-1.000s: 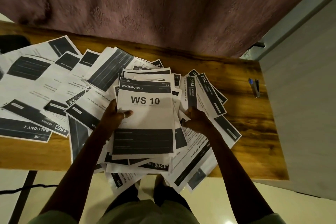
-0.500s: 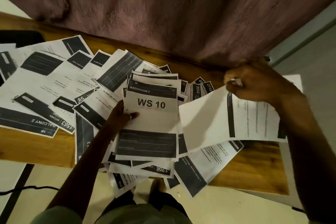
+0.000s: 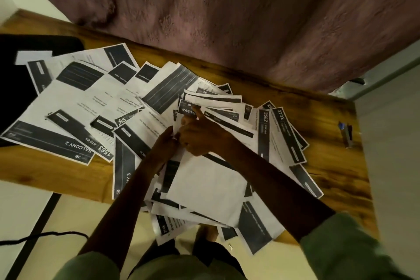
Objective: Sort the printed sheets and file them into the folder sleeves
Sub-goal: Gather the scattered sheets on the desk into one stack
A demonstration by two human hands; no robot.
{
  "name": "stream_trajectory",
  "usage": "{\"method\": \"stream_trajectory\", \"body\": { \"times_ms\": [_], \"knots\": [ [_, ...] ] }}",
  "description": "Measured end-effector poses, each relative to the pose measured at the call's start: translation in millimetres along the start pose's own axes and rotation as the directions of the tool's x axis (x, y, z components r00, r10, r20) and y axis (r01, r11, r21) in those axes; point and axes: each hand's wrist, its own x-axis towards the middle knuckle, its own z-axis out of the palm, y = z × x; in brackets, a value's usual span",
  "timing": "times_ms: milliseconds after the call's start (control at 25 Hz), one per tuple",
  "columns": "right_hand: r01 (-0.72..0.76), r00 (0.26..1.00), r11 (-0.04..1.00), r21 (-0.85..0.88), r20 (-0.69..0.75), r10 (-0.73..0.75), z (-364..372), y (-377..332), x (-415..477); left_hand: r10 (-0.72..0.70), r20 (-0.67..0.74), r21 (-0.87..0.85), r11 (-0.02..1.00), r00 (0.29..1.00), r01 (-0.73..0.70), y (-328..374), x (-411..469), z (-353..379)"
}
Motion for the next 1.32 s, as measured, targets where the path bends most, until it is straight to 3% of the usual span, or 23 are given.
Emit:
{"method": "stream_trajectory", "body": {
  "times_ms": [80,160,200,280,360,400,440,520,640,680,760,920,1040,1120,1200,1320],
  "knots": [
    [-0.047,0.99,0.997,0.058,-0.133,0.055,-5.3,-17.9,2.7,-0.01,-0.039,-0.139,0.99,0.999,0.005,0.5,-1.4,0.4],
    [-0.218,0.889,0.922,0.319,-0.326,0.323,11.8,-27.5,-9.2,0.062,-0.019,-0.177,0.982,0.998,-0.064,-1.5,-1.4,-0.9],
    [-0.311,0.775,0.806,0.504,-0.356,0.522,23.0,-30.8,-23.5,0.099,0.033,-0.162,0.982,0.994,-0.093,-0.3,-5.1,-1.5],
    [-0.416,0.471,0.427,0.803,-0.211,0.856,54.1,-35.1,-61.6,0.161,0.122,-0.046,0.987,0.979,-0.156,-4.0,-7.9,-1.2],
    [-0.359,0.196,0.03,0.933,0.044,0.98,77.9,-34.7,-97.7,0.202,0.13,0.026,0.978,0.971,-0.207,-7.9,-10.8,1.7],
    [-0.305,0.147,-0.123,0.944,0.174,0.974,89.7,-32.3,-111.1,0.23,0.113,0.028,0.972,0.967,-0.234,-7.2,-12.5,3.0],
    [-0.247,0.162,-0.241,0.939,0.285,0.945,95.9,-30.2,-122.5,0.252,0.097,0.016,0.967,0.963,-0.255,-5.3,-14.3,3.0],
    [-0.077,0.294,-0.383,0.921,0.388,0.874,100.0,-26.9,-138.0,0.275,0.089,-0.045,0.961,0.957,-0.272,3.0,-19.3,0.3],
    [0.177,0.526,-0.447,0.877,0.299,0.796,80.9,-20.2,-151.6,0.324,0.143,-0.138,0.942,0.935,-0.305,28.7,-28.9,-4.6],
    [0.199,0.556,-0.442,0.875,0.271,0.786,71.3,-17.0,-153.7,0.331,0.157,-0.141,0.94,0.93,-0.311,38.5,-29.7,-4.4],
    [0.202,0.513,-0.366,0.908,0.221,0.83,44.3,-10.4,-155.9,0.345,0.155,-0.104,0.937,0.926,-0.332,61.7,-33.3,-2.4],
    [0.237,0.295,-0.084,0.968,0.011,0.955,-15.5,-2.1,-159.4,0.483,0.049,-0.079,0.875,0.874,-0.478,104.8,-45.6,3.9],
    [0.284,0.171,0.0,0.959,-0.051,0.984,-33.8,-2.1,-157.2,0.583,-0.036,-0.115,0.805,0.812,-0.582,123.7,-53.9,12.0],
    [0.331,0.175,-0.064,0.942,0.005,0.985,-29.8,-2.4,-152.7,0.601,-0.041,-0.146,0.787,0.798,-0.6,123.2,-52.0,14.7],
    [0.328,0.252,-0.181,0.927,0.099,0.963,-13.0,-1.1,-146.8,0.58,-0.061,-0.156,0.798,0.812,-0.582,115.2,-47.3,16.2],
    [0.161,0.3,-0.221,0.962,0.166,0.94,9.3,0.0,-140.0,0.516,-0.117,-0.058,0.849,0.848,-0.525,103.9,-41.3,24.9]
  ]
}}
